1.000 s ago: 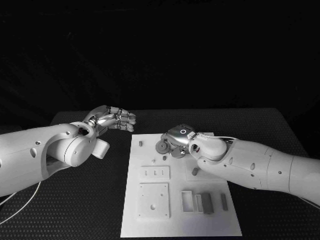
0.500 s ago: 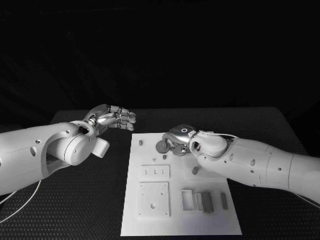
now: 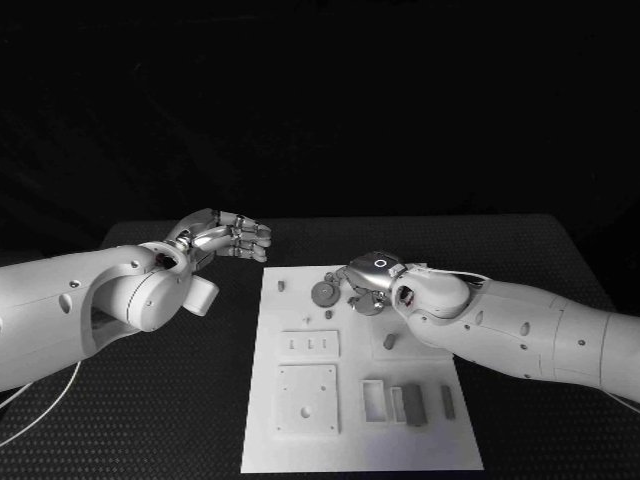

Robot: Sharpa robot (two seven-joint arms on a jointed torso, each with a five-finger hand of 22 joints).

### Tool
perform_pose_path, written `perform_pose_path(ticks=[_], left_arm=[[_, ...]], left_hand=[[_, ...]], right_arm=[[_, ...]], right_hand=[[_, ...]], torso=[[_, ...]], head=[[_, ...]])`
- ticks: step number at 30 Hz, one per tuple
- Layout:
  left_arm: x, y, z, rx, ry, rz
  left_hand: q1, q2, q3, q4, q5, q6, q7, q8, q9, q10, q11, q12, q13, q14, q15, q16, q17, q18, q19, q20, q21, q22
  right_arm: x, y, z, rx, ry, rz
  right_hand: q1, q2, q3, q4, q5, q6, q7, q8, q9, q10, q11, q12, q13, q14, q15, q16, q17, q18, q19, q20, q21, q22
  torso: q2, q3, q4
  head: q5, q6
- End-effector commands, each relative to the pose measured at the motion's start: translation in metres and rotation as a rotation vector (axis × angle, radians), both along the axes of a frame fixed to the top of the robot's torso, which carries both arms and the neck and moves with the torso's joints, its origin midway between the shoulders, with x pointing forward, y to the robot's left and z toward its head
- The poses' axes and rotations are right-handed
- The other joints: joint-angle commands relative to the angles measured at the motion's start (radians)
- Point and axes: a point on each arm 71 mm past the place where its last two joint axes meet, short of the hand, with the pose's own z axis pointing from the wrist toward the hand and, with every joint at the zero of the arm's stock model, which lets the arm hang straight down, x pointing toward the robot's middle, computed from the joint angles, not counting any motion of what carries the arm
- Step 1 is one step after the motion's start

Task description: Assemble the parts on the task board

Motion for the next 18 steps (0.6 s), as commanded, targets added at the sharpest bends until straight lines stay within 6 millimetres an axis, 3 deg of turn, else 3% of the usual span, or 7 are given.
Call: perform_pose_path(ticks=[1,7,10,13,18], left_arm=[[0.0,0.0,0.002,-0.003,-0.01,-0.008],[0.001,0.002,0.002,0.001,-0.013,-0.003],[0.002,0.003,0.002,0.007,-0.021,0.008],[0.004,0.007,0.002,0.009,-0.027,0.02],[0.007,0.011,0.002,0.01,-0.032,0.029]], left_hand=[[-0.004,-0.004,0.002,-0.003,0.001,-0.006,-0.001,-0.005,0.002,0.003,0.006,-0.006,0.002,-0.002,0.002,-0.004,0.001,0.003,-0.009,0.0,-0.003,0.002],[-0.003,-0.005,0.002,-0.004,0.001,-0.006,-0.002,-0.005,0.002,0.003,0.006,-0.006,0.002,-0.002,0.001,-0.004,0.002,0.003,-0.01,0.0,-0.004,0.002],[-0.003,-0.005,0.002,-0.002,0.0,-0.005,-0.002,-0.005,0.003,0.019,-0.001,0.001,0.007,0.0,0.001,-0.005,0.004,0.003,-0.009,0.0,-0.003,0.003],[-0.004,-0.008,0.001,-0.003,0.0,-0.006,-0.001,-0.006,0.003,0.027,-0.005,0.005,0.01,0.002,-0.001,-0.006,0.007,0.003,-0.009,-0.001,-0.004,0.005],[-0.003,-0.01,0.001,-0.003,0.001,-0.011,0.001,-0.009,0.003,0.02,-0.002,-0.001,0.011,-0.004,0.002,-0.012,0.009,0.001,-0.013,0.0,-0.007,0.005]], right_arm=[[-0.002,-0.004,0.015,0.214,-0.084,0.023],[-0.002,-0.021,0.034,0.363,-0.136,0.023],[-0.002,-0.032,0.041,0.434,-0.094,0.007],[0.0,-0.048,0.048,0.487,-0.002,-0.03],[-0.006,-0.074,0.055,0.479,0.083,-0.01]], right_hand=[[0.014,-0.005,-0.004,-0.003,0.004,0.012,0.015,0.004,0.0,-0.031,0.008,0.003,-0.001,-0.002,0.008,0.004,0.0,0.034,-0.001,-0.003,0.003,0.018],[0.014,-0.017,-0.009,-0.001,0.004,0.01,0.021,0.004,0.0,-0.028,0.013,0.003,-0.004,0.002,0.013,0.004,-0.002,0.034,0.004,-0.004,0.004,0.017],[0.001,-0.03,-0.015,0.002,0.004,0.029,0.038,0.014,0.002,-0.025,0.029,0.003,-0.007,0.006,0.027,0.003,-0.004,0.034,0.009,-0.003,0.003,0.014],[-0.012,-0.04,-0.016,0.007,0.004,0.033,0.042,0.015,0.002,-0.024,0.034,0.003,-0.009,0.007,0.033,0.002,-0.006,0.034,0.012,-0.002,0.001,0.012],[-0.037,-0.06,-0.016,0.017,0.004,0.038,0.043,0.017,0.001,-0.029,0.036,0.001,-0.013,0.003,0.036,-0.002,-0.009,0.034,0.011,0.002,-0.005,0.01]], torso=[[-0.001,0.0007,-0.0013],[-0.001,0.0012,-0.0012],[-0.001,0.0009,-0.0028],[-0.002,0.002,-0.0057],[-0.006,0.0044,-0.0205]], head=[[-0.001,0.003],[-0.007,0.01],[-0.009,0.017],[-0.012,0.024],[-0.017,0.033]])
